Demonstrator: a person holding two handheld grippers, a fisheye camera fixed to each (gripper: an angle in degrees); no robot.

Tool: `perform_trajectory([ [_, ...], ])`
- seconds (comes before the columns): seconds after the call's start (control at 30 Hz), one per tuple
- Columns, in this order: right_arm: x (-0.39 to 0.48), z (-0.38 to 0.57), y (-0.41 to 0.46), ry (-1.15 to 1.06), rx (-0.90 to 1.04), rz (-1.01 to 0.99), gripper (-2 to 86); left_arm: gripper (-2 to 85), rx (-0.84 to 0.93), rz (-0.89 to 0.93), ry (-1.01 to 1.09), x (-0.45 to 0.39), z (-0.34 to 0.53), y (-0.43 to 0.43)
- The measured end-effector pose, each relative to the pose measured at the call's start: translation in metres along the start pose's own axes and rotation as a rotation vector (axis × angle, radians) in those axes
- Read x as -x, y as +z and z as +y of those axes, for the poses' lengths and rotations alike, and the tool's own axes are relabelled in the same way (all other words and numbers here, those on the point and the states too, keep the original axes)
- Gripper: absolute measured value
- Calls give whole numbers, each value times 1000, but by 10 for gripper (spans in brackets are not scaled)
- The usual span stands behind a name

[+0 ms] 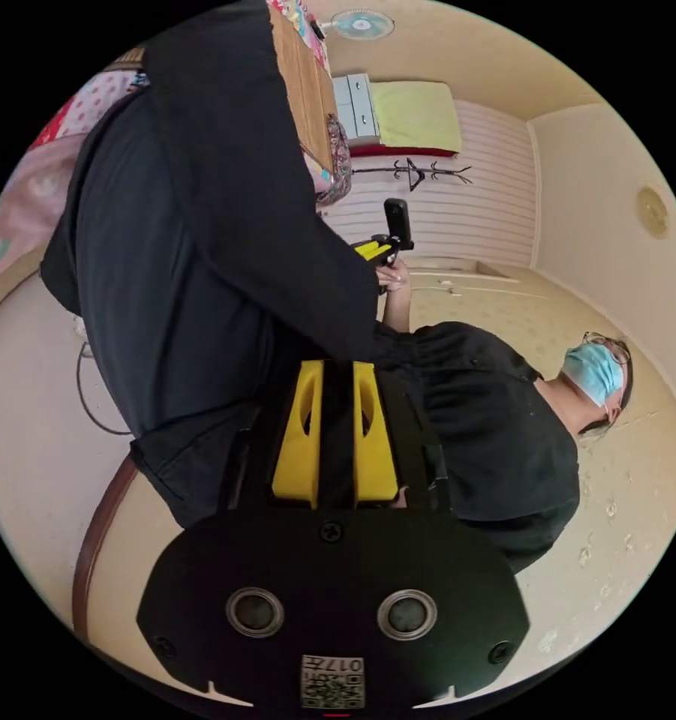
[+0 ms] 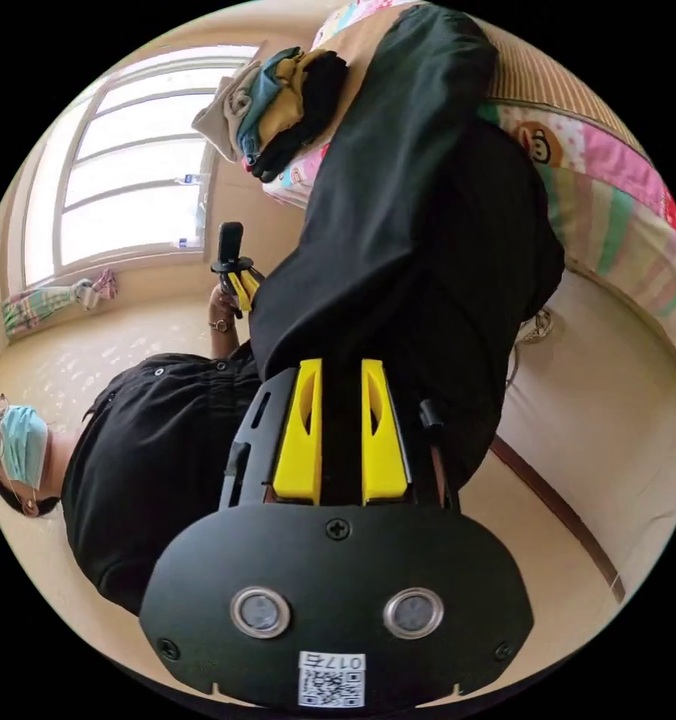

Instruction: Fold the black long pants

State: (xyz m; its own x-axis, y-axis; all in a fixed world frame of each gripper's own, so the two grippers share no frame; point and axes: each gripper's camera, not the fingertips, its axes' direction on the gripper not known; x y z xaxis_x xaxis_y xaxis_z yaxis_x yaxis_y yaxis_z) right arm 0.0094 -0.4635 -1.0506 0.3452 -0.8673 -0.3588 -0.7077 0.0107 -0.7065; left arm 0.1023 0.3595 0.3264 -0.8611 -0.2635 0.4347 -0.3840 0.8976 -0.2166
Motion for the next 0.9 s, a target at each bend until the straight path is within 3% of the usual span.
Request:
perform_trajectory([
  [0.13, -36, 1, -33, 31, -273, -102, 131, 141, -316, -81, -98, 33, 15, -54],
  [0.27, -39, -26, -42, -15, -428, -40, 162, 162, -570, -217, -86, 62, -1, -79],
  [0.37, -46, -55, -31, -34, -483, -51, 178, 167, -584, -257, -56, 86, -30, -63],
  [0.5, -46, -71, -7, -9, -518, -92, 180, 165, -582, -141, -27, 112, -57, -30],
  [0.6, -28, -57, 2, -79, -536, -82, 164, 158, -610, -227, -26, 110, -44, -13],
  [0.67, -22, -48, 14, -110, -506, -134, 154, 167, -634, -217, -9, 107, -28, -1],
  [0.8, -10, -29, 36, -137, -465, -34, 137, 164, -625, -223, -7, 101, 2, 24],
  [0.9, -16, -35, 37, -127, -433, -102, 122, 137, -583, -208, -34, 104, 3, 41],
])
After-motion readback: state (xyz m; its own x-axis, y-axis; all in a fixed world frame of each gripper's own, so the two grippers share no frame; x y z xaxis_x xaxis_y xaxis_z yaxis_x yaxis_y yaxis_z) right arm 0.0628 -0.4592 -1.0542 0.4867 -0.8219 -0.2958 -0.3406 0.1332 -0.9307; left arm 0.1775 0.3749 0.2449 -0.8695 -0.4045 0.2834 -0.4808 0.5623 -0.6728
